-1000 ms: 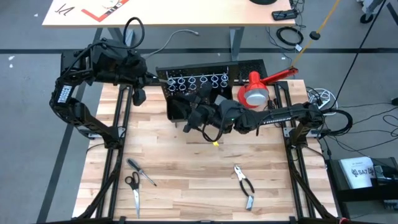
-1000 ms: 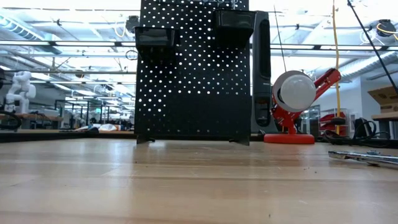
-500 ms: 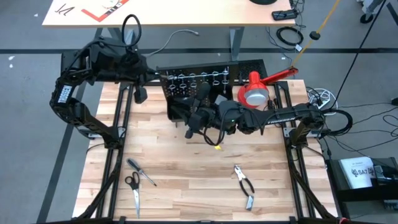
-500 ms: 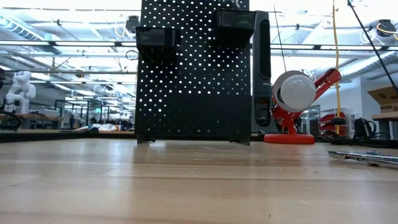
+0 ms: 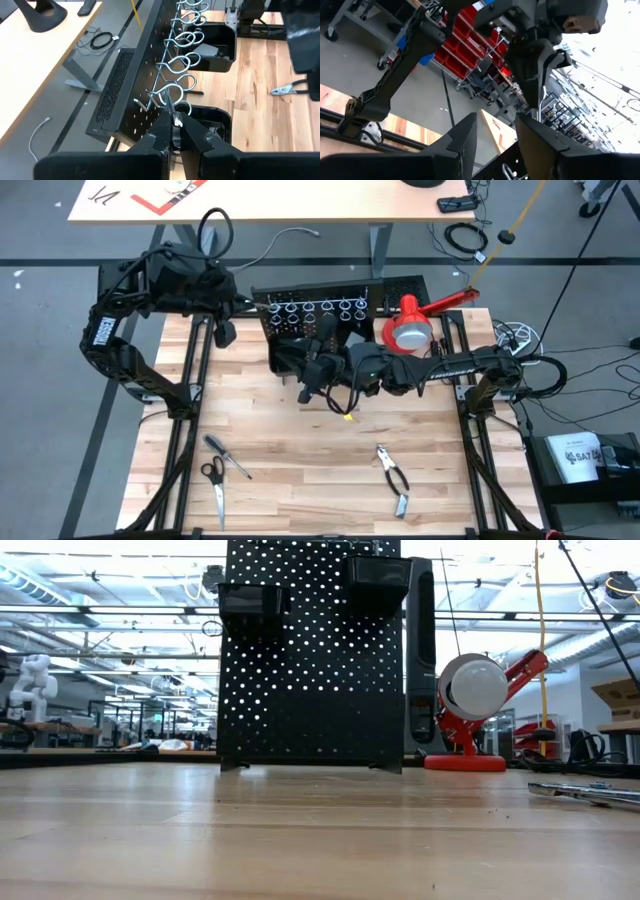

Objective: Hang tools onto peg board
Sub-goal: Hang the wrench on the pegboard

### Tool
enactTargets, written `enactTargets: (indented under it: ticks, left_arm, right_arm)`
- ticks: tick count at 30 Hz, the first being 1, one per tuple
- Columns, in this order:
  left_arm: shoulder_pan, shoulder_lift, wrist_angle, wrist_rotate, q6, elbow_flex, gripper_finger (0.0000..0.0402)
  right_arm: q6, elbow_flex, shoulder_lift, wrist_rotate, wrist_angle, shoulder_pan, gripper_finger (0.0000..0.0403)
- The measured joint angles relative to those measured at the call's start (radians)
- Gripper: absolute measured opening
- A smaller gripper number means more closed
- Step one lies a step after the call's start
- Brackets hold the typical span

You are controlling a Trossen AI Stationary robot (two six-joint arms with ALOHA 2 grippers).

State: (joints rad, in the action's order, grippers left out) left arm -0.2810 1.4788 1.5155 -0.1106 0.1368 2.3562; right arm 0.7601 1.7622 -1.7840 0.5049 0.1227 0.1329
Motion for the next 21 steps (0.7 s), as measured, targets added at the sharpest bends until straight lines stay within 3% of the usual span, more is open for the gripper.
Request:
enactTargets:
  ticks: [21]
  left_arm:
    - [0.0, 0.0, -0.026, -0.01, -0.072, 0.0, 0.0022]
  right_arm:
    - [-0.018, 0.0, 0.0, -0.006, -0.023, -0.001, 0.0132]
